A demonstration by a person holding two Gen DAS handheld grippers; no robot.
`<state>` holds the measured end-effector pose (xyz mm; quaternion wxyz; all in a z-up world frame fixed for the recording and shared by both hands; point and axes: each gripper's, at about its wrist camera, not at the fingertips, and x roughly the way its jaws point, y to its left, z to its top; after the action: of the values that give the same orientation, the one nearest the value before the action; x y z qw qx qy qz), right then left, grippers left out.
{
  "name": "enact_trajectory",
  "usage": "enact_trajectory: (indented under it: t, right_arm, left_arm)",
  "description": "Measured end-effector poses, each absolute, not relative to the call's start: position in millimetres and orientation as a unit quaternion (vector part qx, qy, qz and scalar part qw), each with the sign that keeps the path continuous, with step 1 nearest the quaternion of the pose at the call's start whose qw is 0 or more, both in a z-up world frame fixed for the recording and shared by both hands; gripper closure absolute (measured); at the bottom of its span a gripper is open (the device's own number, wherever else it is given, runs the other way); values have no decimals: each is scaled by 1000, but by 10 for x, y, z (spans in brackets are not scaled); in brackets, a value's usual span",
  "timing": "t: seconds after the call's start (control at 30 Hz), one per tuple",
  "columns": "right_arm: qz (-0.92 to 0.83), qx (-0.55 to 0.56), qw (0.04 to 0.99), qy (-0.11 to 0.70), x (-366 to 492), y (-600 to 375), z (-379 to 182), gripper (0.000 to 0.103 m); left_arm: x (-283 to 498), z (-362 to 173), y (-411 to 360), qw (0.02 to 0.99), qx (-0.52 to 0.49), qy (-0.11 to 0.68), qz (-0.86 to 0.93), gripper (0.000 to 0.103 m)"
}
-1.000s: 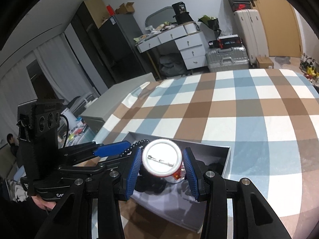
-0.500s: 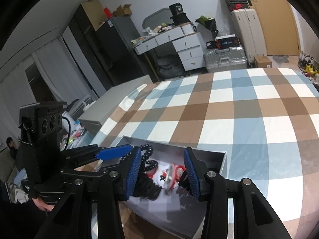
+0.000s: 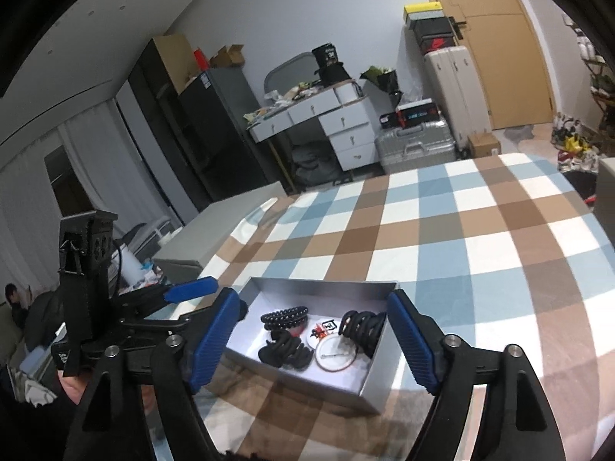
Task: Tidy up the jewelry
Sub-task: 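Carry the badge and coiled bracelet into the grey box and release both, then withdraw both grippers from the box to the black claw hair clips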
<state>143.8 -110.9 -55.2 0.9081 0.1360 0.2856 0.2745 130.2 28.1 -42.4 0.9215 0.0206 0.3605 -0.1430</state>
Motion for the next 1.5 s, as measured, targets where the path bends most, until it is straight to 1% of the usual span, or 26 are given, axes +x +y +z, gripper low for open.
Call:
enact_trajectory:
  t: [0.1,0.17,0.2,0.23,0.3,0.4,0.53,0.57,0.63,0.7,0.8,1.03,1.23,1.43,1.5]
  right_arm:
    - [272,134,910,284,1333,-1124,-510,20]
    - [271,133,911,281,1249,-1125,-481,18]
    - [271,132,912,279,1208,-1120,-468,17]
    - [271,131,913,276,1158,-1119,-454,15]
    - [269,130,915,271,1056,-1116,-432,11]
    - [267,125,918,266,929,-1113,-421,9]
    - [257,110,922,267,761,-1096,-432,5]
    - [257,107,923,266,717,-1094,-438,5]
    - [256,103,924,264,627,-1089,-453,1]
    - [258,99,923,267,553,-1079,-488,0]
    - [254,81,922,281,497,-1034,-574,0]
    - [266,34,899,346,473,-872,-961,0]
    - [265,-2,886,380,478,-748,-1223,0]
    - [267,-113,872,393,465,-499,-1358,0]
    - [273,-130,864,403,485,-453,-1399,0]
  left_arm:
    - [1211,-366,281,926,24,352,-136,29]
    - [1143,-333,287,929,27,346,-129,26]
    - [1105,-315,291,931,28,343,-124,22]
    - [1072,-300,296,933,28,339,-121,21]
    - [992,-269,321,936,26,331,-113,21]
    - [906,-239,340,940,21,327,-100,20]
    - [816,-189,340,944,17,319,-83,18]
    - [789,-184,332,946,20,314,-76,16]
    - [709,-187,324,949,23,306,-66,6]
    - [607,-213,335,954,20,295,-54,2]
    - [492,-326,375,955,8,294,-40,2]
    - [303,-644,485,944,-9,328,-27,2]
    - [197,-812,548,935,-12,353,-20,2]
    - [143,-907,636,929,-20,369,-15,2]
    - [125,-915,658,928,-20,371,-13,2]
